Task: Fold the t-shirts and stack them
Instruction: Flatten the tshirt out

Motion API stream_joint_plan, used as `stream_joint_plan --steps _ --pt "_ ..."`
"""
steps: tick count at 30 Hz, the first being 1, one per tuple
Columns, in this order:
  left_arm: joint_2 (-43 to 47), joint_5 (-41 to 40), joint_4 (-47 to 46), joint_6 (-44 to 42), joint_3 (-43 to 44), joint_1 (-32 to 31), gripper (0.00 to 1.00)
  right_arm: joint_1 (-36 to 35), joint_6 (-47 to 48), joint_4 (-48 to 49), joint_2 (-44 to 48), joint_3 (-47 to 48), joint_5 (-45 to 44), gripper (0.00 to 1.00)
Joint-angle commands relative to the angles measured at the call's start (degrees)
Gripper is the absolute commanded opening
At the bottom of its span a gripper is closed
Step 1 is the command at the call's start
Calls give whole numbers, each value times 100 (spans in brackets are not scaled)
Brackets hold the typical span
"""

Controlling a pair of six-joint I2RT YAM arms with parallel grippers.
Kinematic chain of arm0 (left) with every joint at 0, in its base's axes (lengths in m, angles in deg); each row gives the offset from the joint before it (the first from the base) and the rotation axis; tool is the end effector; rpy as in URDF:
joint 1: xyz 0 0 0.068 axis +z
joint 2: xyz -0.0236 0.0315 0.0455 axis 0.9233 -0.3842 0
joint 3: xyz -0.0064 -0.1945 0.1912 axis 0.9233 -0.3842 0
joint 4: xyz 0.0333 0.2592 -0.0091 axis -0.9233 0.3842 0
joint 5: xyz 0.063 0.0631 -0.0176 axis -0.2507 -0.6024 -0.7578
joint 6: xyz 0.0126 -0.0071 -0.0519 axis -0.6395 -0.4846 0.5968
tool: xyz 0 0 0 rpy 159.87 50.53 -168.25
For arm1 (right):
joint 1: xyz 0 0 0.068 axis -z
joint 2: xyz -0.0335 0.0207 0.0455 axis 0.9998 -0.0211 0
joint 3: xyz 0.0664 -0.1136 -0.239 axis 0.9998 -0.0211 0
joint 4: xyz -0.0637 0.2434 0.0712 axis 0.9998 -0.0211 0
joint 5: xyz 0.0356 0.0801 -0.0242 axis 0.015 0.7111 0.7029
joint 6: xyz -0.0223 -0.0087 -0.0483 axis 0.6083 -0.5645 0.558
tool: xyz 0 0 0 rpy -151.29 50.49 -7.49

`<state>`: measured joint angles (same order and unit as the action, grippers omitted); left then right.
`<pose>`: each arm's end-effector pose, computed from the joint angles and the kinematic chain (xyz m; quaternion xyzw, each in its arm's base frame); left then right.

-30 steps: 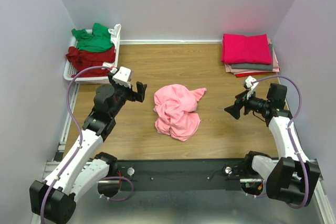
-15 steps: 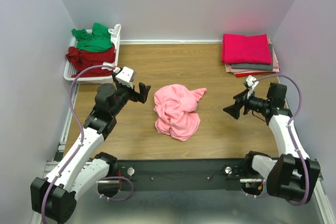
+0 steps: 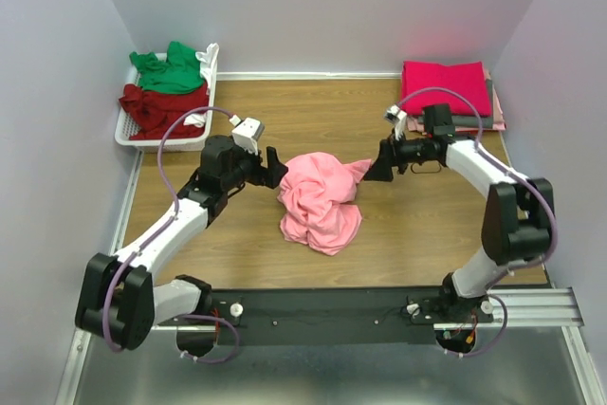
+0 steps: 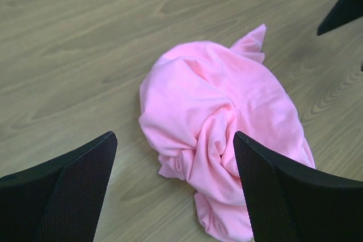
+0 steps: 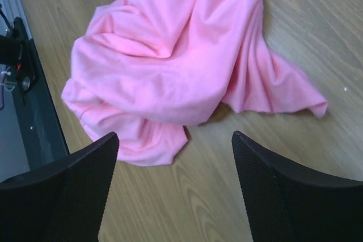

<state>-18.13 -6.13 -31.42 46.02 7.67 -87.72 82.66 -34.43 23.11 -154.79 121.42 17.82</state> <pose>0.2347 -0.0984 0.2607 0.1539 0.7984 -0.2747 0.5133 0.3090 0.0630 0.2264 -0.3211 0.7916 0.4167 0.3107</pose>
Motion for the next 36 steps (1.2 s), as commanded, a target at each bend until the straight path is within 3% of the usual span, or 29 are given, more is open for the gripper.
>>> stream_joint_plan --steps 1,12,16,18,21,22,26,27,30,36 --pt "-550 197 81 841 201 45 89 -388 -882 -142 -1006 732 -559 84" --pt "-1579 -163 -68 1703 236 10 83 -1180 -1059 -151 -1932 1225 -1202 51" --pt "-2106 -374 -95 1738 386 -87 81 -1189 -1120 -168 -1932 1304 -1263 29" --pt "-2273 -339 -112 1712 482 -130 77 -1197 -1146 -194 -1923 1366 -1237 22" --pt "-2607 -93 -165 1642 641 -174 61 -1206 -1103 -326 -1993 1558 -1211 4" --pt "-2626 -32 -191 1624 711 -201 52 -1206 -1068 -378 -1993 1612 -1219 2" --pt "-2451 170 -253 1571 729 -236 20 -1206 -875 -624 -1897 1884 -1334 0" --pt "-2320 240 -253 1545 738 -245 0 -1206 -709 -799 -1792 1954 -1421 0" --pt "-1925 513 -349 1431 632 -245 0 -1198 141 -1599 -1503 2455 -1405 0" --pt "-615 891 -552 975 518 -253 0 -1206 935 -1960 -395 2658 -1737 0"
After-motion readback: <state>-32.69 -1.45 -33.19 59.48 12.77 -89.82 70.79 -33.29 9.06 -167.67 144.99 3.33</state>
